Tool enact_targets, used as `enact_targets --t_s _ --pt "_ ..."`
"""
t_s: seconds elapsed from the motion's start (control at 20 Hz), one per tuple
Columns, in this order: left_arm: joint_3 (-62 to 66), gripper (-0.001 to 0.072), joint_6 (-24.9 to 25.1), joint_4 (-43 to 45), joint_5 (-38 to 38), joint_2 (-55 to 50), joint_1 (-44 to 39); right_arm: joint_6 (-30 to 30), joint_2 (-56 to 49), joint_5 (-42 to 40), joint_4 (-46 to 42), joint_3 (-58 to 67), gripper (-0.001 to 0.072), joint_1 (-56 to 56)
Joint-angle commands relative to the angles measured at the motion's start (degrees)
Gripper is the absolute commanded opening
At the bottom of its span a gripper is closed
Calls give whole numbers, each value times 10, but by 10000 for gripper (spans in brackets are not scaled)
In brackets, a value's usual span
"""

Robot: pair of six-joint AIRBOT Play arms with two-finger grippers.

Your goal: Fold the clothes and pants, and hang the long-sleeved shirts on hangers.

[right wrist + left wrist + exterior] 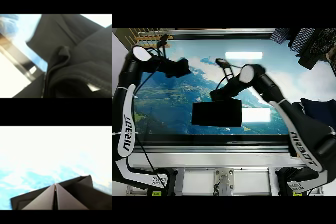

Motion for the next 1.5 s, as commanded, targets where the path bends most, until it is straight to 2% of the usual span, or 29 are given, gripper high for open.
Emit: enact_targets --t_s 0.0,0.05,0.1,0.15,0.2,0.35,0.6,0.75,0.9,1.2,1.25,1.35,1.45 --pt "0 6 5 0 -24 31 45 -28 -89 -202 73 2 455 77" --pt "0 6 5 0 -28 38 54 -67 -112 -234 117 11 615 93" --pt "0 6 5 0 -31 45 63 -112 -123 -238 148 22 628 101" --pt "0 6 5 0 -35 52 71 -130 -120 -234 157 26 624 102" --pt "-1 6 6 0 -37 61 80 -120 -110 -227 155 25 607 96" --pt "-58 6 16 1 -7 106 99 -118 -53 -186 97 -7 607 57" --pt "-241 6 34 0 29 187 95 -90 75 -115 -6 -210 608 -78" --pt "-324 6 56 0 41 210 61 -79 115 -104 9 -338 612 -178" --pt "-377 6 57 0 72 221 24 -97 108 -128 97 -419 614 -239" --pt "-400 6 57 -3 85 221 -14 -280 26 -183 381 -440 611 -220" --pt "-400 6 57 -4 87 220 -16 -303 12 -183 419 -439 594 -210" --pt "-400 6 57 -5 90 220 -16 -339 -14 -183 476 -431 464 -181" --pt "-400 6 57 -5 92 220 -16 -355 -32 -183 514 -418 463 -152"
